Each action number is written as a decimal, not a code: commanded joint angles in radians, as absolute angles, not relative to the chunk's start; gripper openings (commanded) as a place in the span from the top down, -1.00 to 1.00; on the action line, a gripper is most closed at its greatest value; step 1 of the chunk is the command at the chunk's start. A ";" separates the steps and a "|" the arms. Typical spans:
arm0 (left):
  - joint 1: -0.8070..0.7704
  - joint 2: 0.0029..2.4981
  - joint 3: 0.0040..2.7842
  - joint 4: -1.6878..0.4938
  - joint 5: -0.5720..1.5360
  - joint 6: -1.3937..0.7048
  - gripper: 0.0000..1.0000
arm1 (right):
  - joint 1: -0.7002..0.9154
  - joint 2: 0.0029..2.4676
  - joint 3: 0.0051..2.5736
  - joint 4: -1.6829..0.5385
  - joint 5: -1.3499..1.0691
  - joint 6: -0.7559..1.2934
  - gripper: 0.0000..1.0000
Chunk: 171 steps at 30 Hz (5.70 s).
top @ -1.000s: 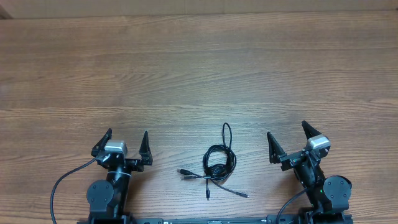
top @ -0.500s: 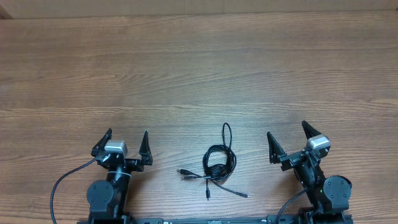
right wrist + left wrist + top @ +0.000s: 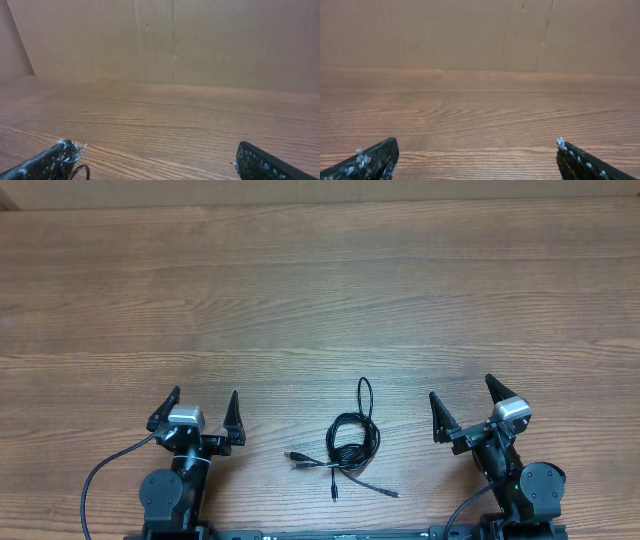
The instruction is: Untangle cables
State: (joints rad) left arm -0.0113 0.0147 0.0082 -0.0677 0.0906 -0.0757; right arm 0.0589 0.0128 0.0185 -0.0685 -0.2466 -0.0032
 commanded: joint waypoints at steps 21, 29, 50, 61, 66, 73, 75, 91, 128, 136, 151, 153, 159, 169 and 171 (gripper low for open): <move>-0.007 0.016 0.157 -0.249 0.232 -0.093 -0.99 | 0.058 0.004 0.008 -0.062 -0.237 -0.005 -1.00; -0.007 0.212 0.401 -0.405 0.369 -0.036 -1.00 | 0.058 0.004 0.009 -0.062 -0.237 -0.005 -1.00; -0.163 1.267 1.196 -0.990 0.543 0.405 -1.00 | 0.058 0.004 0.009 -0.062 -0.237 -0.005 -1.00; -0.419 1.552 1.324 -1.089 0.330 0.441 -1.00 | 0.058 0.004 0.009 -0.062 -0.237 -0.005 -1.00; -0.491 1.601 1.323 -1.044 0.304 0.441 -1.00 | 0.058 0.004 0.009 -0.062 -0.237 -0.005 -1.00; -0.508 1.628 1.323 -0.953 0.320 0.441 -1.00 | 0.058 0.004 0.009 -0.062 -0.237 -0.005 -1.00; -0.515 1.648 1.323 -0.952 0.315 0.440 -1.00 | 0.058 0.004 0.009 -0.062 -0.237 -0.005 -1.00; -0.621 1.893 1.322 -0.979 0.295 0.389 -0.69 | 0.058 0.004 0.009 -0.062 -0.237 -0.005 -1.00; -0.721 1.924 1.102 -0.750 0.276 0.252 0.28 | 0.058 0.004 0.009 -0.062 -0.237 -0.005 -1.00; -0.741 1.924 1.047 -0.673 0.185 0.170 0.61 | 0.058 0.004 0.009 -0.062 -0.237 -0.005 -1.00; -0.740 1.822 1.211 -0.657 -0.051 0.064 0.92 | 0.058 0.004 0.009 -0.062 -0.237 -0.005 -1.00; -0.740 1.780 1.253 -0.653 -0.105 0.064 0.92 | 0.058 0.004 0.009 -0.062 -0.237 -0.005 -1.00; -0.739 1.652 1.344 -0.590 -0.195 0.137 0.92 | 0.058 0.004 0.009 -0.062 -0.237 -0.005 -1.00; -0.739 1.534 1.351 -0.531 -0.194 0.168 0.92 | 0.058 0.004 0.009 -0.062 -0.237 -0.005 -1.00; -0.739 1.519 1.351 -0.519 -0.193 0.168 0.92 | 0.058 0.004 0.009 -0.062 -0.237 -0.005 -1.00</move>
State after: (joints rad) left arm -0.7441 1.5719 1.3308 -0.5396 -0.1776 0.1535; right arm 0.0589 0.0120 0.0185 -0.0681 -0.2470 -0.0036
